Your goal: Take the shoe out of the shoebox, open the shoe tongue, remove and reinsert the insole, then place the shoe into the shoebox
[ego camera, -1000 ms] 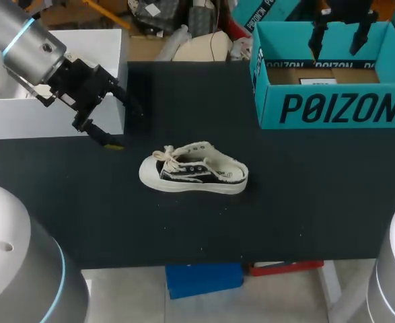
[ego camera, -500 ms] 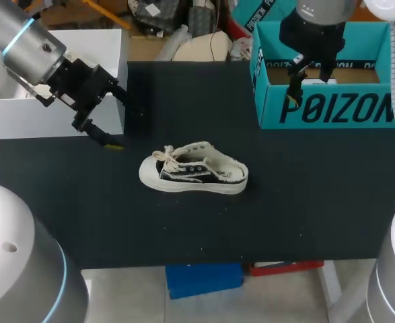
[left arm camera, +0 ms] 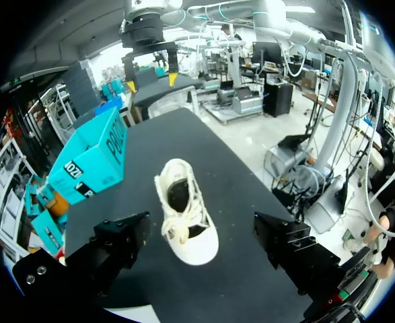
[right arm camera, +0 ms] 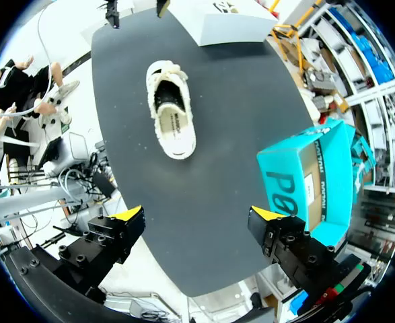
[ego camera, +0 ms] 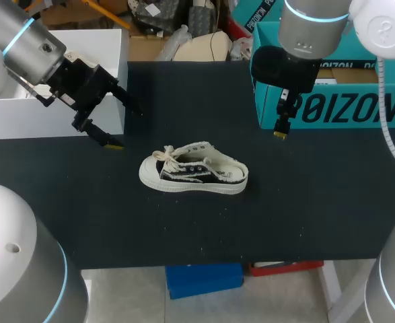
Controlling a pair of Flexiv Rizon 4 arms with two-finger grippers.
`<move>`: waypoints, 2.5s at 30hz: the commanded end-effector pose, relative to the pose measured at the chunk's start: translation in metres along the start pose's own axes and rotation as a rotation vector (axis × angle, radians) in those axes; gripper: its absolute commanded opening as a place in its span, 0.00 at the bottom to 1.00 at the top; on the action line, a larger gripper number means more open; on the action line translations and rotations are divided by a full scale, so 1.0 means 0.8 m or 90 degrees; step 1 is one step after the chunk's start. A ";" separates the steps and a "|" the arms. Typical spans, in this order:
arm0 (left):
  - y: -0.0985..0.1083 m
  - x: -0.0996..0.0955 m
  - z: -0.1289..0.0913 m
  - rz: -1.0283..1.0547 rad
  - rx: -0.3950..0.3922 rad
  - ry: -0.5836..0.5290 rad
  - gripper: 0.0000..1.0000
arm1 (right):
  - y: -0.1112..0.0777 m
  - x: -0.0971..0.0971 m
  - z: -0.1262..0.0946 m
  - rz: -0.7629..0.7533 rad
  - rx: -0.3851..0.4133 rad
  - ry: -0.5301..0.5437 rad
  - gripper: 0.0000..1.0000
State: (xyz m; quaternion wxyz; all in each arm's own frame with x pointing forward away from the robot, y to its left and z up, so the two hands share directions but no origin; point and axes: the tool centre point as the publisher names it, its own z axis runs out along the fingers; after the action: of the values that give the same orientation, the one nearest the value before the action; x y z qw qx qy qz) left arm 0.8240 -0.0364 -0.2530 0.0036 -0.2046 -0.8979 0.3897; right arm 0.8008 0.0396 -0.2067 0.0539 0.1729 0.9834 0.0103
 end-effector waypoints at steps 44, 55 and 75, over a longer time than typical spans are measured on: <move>0.001 0.000 0.002 0.001 -0.001 -0.001 1.00 | 0.051 0.088 0.109 -0.043 -0.474 0.003 1.00; 0.001 0.000 0.002 0.001 -0.001 -0.001 1.00 | 0.076 0.082 0.173 0.018 -0.617 0.012 1.00; 0.001 0.000 0.002 0.001 -0.001 -0.001 1.00 | 0.076 0.034 0.191 -0.026 -0.587 0.011 1.00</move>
State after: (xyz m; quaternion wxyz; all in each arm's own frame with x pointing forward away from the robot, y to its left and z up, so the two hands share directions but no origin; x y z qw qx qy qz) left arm 0.8242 -0.0364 -0.2527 0.0043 -0.2048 -0.8978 0.3899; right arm 0.8096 0.1021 -0.3596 0.1203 0.1082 0.8737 0.4587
